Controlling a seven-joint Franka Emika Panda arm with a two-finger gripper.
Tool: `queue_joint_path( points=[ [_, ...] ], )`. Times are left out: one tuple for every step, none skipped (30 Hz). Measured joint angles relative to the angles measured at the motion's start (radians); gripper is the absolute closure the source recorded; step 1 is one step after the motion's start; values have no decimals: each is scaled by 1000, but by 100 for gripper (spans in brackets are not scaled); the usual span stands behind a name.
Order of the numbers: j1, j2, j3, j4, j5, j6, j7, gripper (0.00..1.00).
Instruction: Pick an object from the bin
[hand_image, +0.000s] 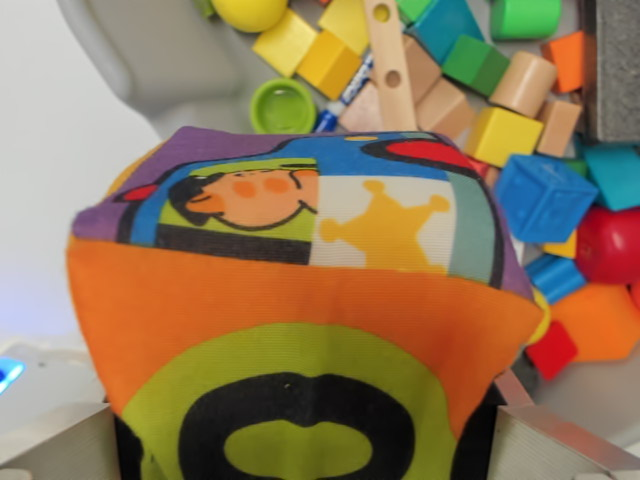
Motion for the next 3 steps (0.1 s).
queue_joint_path(
  points=[
    [0, 0, 0, 0, 0, 0, 0, 100],
    [0, 0, 0, 0, 0, 0, 0, 100],
    [0, 0, 0, 0, 0, 0, 0, 100]
  ],
)
